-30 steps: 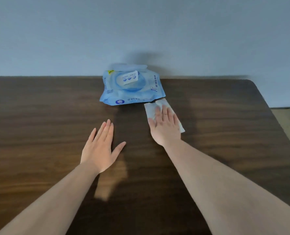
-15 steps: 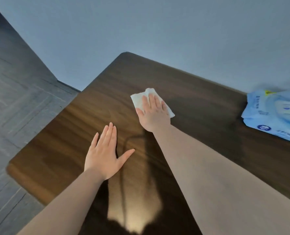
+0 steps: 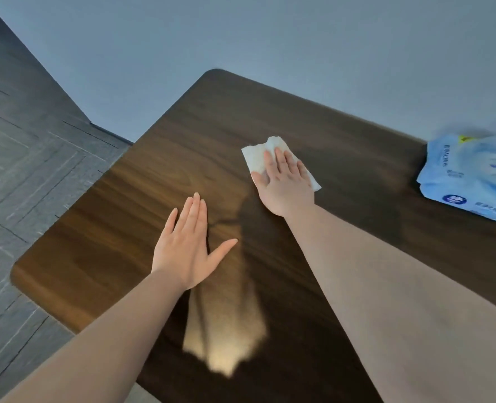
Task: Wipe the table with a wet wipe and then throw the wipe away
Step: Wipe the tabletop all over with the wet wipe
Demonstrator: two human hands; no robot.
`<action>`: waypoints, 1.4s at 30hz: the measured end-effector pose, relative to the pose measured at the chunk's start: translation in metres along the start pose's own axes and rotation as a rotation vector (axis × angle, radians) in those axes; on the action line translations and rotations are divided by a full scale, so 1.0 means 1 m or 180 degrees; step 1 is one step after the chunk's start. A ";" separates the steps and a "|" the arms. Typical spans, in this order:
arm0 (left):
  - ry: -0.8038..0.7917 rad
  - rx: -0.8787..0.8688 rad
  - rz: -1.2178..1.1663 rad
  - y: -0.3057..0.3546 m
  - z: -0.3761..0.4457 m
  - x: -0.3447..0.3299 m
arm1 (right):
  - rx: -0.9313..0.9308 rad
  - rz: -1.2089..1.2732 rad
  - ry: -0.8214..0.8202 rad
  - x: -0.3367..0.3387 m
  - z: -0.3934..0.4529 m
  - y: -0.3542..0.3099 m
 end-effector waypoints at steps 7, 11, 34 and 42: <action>-0.0108 -0.1024 -0.0254 0.138 -0.007 0.007 | -0.1226 -0.0237 0.0014 0.028 -0.160 0.195; -0.0122 -0.1589 -0.0166 0.232 -0.016 0.008 | -0.2060 -0.0248 0.0135 0.039 -0.263 0.299; -0.0116 -0.2068 0.0118 0.397 -0.056 -0.011 | -0.4131 0.0354 0.0569 0.035 -0.534 0.474; -0.0332 -0.1979 -0.0063 0.323 -0.076 -0.004 | -0.3178 0.0162 0.0449 0.022 -0.442 0.337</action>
Point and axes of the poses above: each hand's wrist, its own z-axis towards the middle knuckle, its own x-axis out of the back of the hand, y = z × x, the point moved 7 cm from there along z, towards the middle knuckle, and after that the axes turned 5 degrees about x, right-handed, at the moved point
